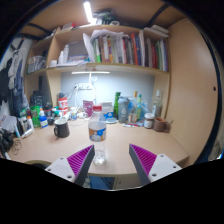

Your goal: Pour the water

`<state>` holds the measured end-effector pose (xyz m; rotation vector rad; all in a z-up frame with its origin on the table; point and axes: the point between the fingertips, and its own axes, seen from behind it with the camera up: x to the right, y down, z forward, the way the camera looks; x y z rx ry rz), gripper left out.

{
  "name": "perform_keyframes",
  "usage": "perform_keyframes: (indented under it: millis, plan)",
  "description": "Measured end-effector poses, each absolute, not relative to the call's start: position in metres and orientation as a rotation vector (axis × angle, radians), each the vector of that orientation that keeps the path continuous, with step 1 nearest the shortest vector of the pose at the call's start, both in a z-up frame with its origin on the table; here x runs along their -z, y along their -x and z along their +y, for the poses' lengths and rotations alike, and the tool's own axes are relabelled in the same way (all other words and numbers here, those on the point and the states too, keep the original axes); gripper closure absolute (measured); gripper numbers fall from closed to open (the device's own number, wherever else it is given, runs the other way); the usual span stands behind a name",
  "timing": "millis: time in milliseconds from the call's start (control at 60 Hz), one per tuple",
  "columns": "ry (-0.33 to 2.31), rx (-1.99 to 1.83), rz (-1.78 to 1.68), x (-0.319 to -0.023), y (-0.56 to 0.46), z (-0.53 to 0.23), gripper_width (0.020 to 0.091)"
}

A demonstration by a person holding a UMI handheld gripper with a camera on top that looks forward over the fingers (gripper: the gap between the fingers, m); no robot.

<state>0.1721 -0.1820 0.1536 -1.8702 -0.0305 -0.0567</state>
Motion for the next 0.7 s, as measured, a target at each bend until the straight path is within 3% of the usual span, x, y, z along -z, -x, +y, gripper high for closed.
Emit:
perform_keyframes:
  millis: [183,383,417,467,700]
  plan:
    - [1.83,0.028,-0.061,-0.084,-0.13,-0.091,0.0316]
    - [1.759,0.053,-0.006,-0.069,-0.123,-0.023,0.0328]
    - [1.736,0.052,0.001,-0.072,-0.122,-0.014,0.0346]
    - [1.743,0.063,0.009,-0.068,-0.124,-0.003,0.0564]
    - [1.774,0.048,0.084,-0.063,-0.127,0.006,0.065]
